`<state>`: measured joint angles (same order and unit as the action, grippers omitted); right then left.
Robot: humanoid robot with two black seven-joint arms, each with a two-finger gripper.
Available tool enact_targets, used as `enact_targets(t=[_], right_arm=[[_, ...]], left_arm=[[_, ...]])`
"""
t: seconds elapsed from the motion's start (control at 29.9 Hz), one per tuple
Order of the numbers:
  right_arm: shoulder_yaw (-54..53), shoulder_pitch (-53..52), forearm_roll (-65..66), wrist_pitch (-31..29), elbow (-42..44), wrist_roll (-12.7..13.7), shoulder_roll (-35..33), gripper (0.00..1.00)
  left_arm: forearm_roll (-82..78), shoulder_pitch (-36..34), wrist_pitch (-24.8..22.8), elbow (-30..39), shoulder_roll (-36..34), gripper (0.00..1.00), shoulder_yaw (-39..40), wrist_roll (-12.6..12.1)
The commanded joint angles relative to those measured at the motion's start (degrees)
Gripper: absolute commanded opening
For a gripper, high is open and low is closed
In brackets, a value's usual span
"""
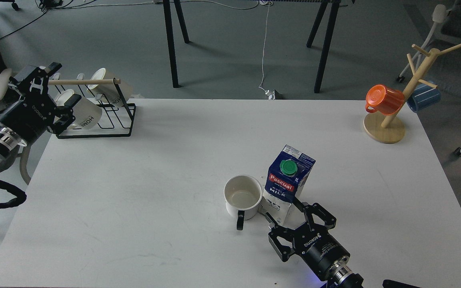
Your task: Place cup and milk with both arms
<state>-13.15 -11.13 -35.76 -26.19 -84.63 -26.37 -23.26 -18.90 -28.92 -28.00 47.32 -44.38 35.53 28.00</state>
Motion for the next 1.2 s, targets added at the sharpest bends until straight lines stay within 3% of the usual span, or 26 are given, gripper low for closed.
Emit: enact_targets(t=[0.0,0.74,0.94,1.17], right_arm=[[-0.03,0.5,0.51,-0.27,-0.09,0.0,0.06,0.78],[-1.09,7.08,3.42,-1.81,-4.05,-0.26,-1.87,0.81],[-1.7,9.37,3.42,-1.81,-10.02,-1.63,-8.72,0.81],[-3.02,9.64,3.24,-1.81,-13.54,-1.63,-24.71,0.82]], left_arm=[[0.0,0.09,0.0,-0.03,0.0,0.94,-0.02,0.0],[0.0,0.26,0.0,-2.4,0.96,0.96,-0.02,0.0],[0.0,0.26,0.0,-2.4,0.88,0.96,-0.02,0.0],[0.0,0.26,0.0,-2.4,0.96,0.96,-0.02,0.0]])
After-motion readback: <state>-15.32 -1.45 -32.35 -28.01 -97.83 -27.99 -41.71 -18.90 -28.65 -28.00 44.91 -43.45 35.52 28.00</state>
